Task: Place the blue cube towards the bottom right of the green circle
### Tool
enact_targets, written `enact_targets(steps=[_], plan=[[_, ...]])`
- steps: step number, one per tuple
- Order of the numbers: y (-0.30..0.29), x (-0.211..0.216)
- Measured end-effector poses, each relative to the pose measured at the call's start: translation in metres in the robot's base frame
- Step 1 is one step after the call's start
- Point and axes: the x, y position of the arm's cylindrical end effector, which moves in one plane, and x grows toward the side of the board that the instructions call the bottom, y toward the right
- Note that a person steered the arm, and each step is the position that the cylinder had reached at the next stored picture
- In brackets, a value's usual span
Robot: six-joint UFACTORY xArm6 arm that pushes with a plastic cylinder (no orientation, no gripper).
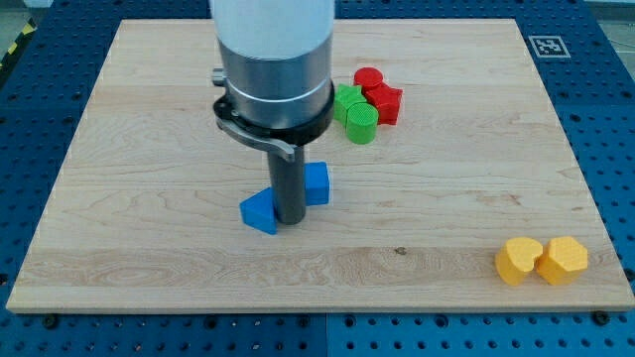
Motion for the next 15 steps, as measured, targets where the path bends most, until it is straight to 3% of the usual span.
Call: enact_targets(steps=[4,6,7,9,11,15], plan=[[-0.012,-0.058],[0.038,-0.059],[0.04,-0.055],[-0.015,-0.033],[0.034,0.008],[0.051,0.008]])
